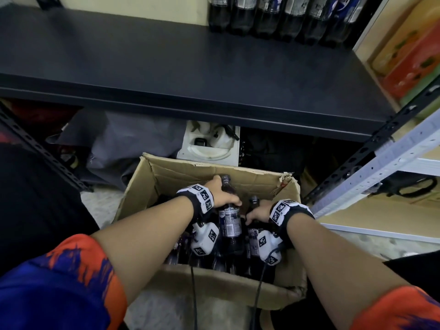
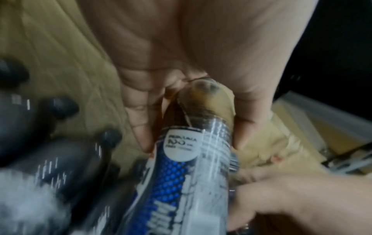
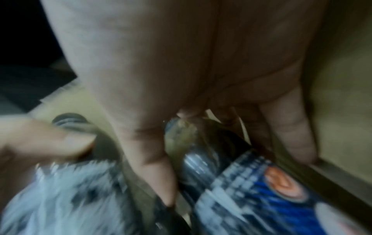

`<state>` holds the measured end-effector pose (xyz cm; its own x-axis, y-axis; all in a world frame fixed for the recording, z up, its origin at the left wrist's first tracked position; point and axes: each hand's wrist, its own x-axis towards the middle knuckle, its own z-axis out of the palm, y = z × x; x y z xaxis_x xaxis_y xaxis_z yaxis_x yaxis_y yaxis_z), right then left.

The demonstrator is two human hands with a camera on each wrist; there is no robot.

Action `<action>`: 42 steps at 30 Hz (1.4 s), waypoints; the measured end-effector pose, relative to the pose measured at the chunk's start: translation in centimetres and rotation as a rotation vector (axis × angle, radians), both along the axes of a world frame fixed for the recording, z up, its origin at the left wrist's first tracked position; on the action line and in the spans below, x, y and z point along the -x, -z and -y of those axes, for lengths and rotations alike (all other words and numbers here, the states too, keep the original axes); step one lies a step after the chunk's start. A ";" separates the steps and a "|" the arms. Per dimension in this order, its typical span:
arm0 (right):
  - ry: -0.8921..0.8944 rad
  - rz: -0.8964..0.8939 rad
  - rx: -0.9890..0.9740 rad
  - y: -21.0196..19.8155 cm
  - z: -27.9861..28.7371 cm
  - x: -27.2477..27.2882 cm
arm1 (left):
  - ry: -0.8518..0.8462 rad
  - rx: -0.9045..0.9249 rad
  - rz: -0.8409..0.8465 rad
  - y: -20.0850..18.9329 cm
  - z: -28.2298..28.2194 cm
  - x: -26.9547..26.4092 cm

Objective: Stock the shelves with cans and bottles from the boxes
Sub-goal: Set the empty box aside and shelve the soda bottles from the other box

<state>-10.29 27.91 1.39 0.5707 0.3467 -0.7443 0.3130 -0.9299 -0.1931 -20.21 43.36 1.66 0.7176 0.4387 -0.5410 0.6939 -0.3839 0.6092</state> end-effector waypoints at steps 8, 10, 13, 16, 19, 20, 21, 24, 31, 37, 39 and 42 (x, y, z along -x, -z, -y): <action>0.177 0.145 -0.374 -6.8 0.4 0.5 | 0.009 0.011 0.153 -4.6 -2.8 2.9; 0.183 0.164 -0.465 -8.5 0.2 0.7 | 0.000 0.034 0.230 -6.4 -3.5 3.6; 0.180 0.171 -0.600 -11.0 -0.1 0.9 | 0.014 0.063 0.318 -9.3 -4.6 4.6; 0.155 0.184 -0.782 -14.7 -0.5 1.6 | -0.023 0.090 0.433 -11.9 -6.1 5.6; 0.195 0.174 -0.996 -18.6 -1.4 2.3 | -0.075 0.105 0.564 -15.4 -7.0 6.4; 0.209 0.173 -1.068 -19.8 -1.8 2.4 | -0.092 0.102 0.605 -16.7 -7.3 6.6; 0.218 0.173 -1.134 -20.7 -2.2 2.6 | -0.106 0.095 0.650 -18.0 -7.6 6.8; 0.238 0.183 -1.302 -23.4 -3.6 2.6 | -0.137 0.046 0.790 -21.7 -8.6 7.0; 0.094 0.224 -1.517 -29.5 -7.4 2.1 | -0.144 -0.083 1.009 -29.0 -10.7 6.5; 0.052 0.270 -1.604 -32.8 -11.2 1.3 | -0.096 -0.176 1.071 -32.2 -13.5 4.9; 0.048 0.282 -1.608 -33.1 -12.6 0.6 | -0.134 -0.186 1.081 -32.2 -14.7 4.0; 0.047 0.283 -1.608 -33.0 -14.4 -0.4 | -0.140 -0.198 1.068 -32.1 -16.0 2.8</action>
<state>-9.90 42.35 34.39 0.6502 0.5970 0.4699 0.4838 0.1516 -0.8619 -23.05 59.40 33.78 0.7117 0.5637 0.4192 -0.1099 -0.5001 0.8590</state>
